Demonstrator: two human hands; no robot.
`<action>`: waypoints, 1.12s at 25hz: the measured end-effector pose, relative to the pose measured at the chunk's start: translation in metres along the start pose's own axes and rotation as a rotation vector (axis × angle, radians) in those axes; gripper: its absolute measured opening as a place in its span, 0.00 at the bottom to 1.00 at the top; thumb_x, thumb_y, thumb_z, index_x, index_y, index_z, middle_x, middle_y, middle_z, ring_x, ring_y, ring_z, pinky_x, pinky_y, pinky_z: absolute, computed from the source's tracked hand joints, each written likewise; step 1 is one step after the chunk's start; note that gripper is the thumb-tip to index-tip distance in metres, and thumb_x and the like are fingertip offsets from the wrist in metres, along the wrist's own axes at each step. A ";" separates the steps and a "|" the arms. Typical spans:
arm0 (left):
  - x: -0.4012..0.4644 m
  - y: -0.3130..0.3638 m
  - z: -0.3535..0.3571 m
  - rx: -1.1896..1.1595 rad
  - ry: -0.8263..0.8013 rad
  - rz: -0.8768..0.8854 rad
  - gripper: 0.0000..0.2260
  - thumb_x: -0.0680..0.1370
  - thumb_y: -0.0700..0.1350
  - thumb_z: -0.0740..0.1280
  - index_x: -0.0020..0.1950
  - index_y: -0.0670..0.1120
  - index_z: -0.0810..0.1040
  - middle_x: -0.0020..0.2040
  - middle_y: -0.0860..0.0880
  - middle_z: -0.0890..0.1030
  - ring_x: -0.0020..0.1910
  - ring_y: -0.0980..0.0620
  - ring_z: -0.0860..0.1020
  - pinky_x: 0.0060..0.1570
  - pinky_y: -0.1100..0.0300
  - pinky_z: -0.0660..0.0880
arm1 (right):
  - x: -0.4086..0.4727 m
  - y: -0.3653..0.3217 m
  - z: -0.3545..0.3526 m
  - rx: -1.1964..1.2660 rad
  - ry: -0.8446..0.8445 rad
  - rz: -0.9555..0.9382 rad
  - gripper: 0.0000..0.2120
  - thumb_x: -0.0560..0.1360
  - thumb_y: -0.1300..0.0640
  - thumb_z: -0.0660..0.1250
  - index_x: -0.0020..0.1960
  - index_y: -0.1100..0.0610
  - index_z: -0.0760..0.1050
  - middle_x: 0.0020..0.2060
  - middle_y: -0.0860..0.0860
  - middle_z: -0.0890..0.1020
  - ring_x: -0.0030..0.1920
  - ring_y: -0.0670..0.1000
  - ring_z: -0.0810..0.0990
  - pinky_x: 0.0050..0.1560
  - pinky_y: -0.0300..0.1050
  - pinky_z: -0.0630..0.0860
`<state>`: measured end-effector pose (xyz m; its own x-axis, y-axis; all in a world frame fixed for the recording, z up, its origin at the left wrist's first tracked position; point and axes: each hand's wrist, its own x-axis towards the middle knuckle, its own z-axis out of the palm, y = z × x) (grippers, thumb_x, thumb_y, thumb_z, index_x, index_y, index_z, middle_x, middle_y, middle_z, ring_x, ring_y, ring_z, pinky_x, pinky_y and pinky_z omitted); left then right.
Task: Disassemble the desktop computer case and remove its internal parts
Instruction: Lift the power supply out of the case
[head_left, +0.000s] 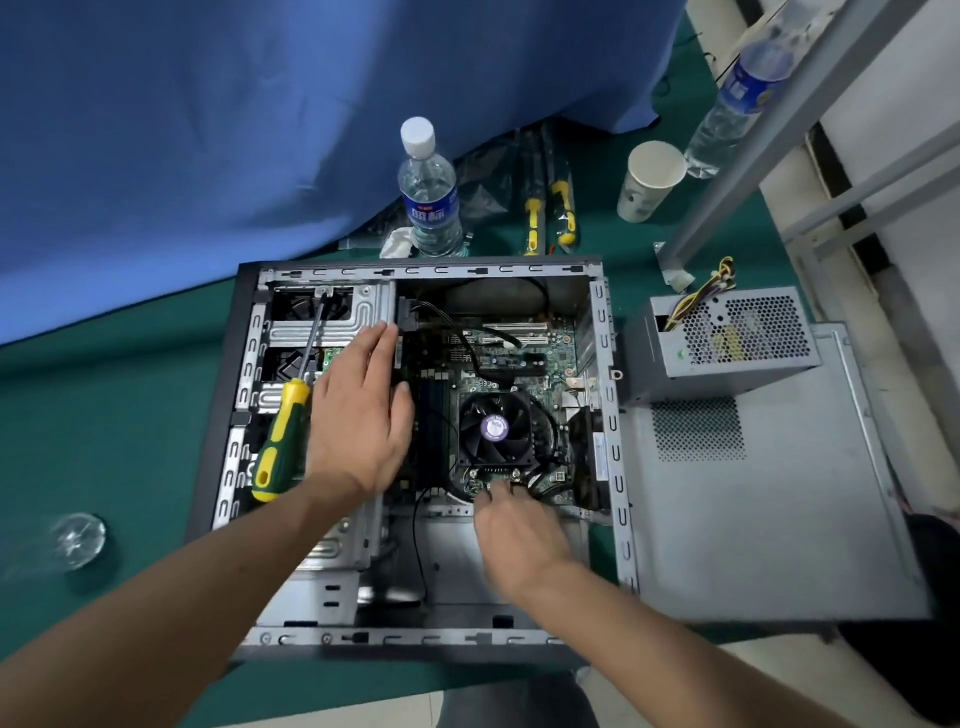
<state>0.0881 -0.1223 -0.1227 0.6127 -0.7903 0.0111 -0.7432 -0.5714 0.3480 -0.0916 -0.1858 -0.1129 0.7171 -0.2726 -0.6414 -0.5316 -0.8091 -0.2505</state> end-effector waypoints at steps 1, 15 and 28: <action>0.000 -0.001 0.001 -0.005 0.002 -0.002 0.26 0.80 0.50 0.54 0.78 0.45 0.60 0.75 0.48 0.63 0.74 0.49 0.61 0.71 0.48 0.61 | -0.001 0.002 -0.001 0.015 0.005 0.018 0.23 0.72 0.74 0.64 0.67 0.68 0.69 0.66 0.62 0.68 0.61 0.60 0.73 0.62 0.53 0.74; 0.000 -0.001 0.001 0.001 -0.004 -0.002 0.27 0.80 0.52 0.54 0.78 0.46 0.59 0.76 0.48 0.62 0.75 0.50 0.59 0.72 0.47 0.60 | 0.006 0.023 -0.092 -0.264 0.276 -0.157 0.08 0.76 0.68 0.59 0.53 0.61 0.73 0.36 0.53 0.73 0.38 0.54 0.75 0.36 0.45 0.71; 0.000 -0.001 0.000 -0.017 0.007 -0.008 0.27 0.79 0.52 0.55 0.78 0.46 0.60 0.76 0.48 0.63 0.74 0.49 0.60 0.72 0.48 0.60 | 0.046 0.036 -0.141 -0.042 0.199 0.074 0.22 0.82 0.44 0.55 0.35 0.57 0.66 0.32 0.51 0.72 0.40 0.57 0.73 0.42 0.48 0.71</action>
<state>0.0890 -0.1217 -0.1233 0.6204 -0.7842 0.0152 -0.7340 -0.5736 0.3637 -0.0145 -0.3002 -0.0491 0.7540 -0.4262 -0.4998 -0.5696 -0.8032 -0.1745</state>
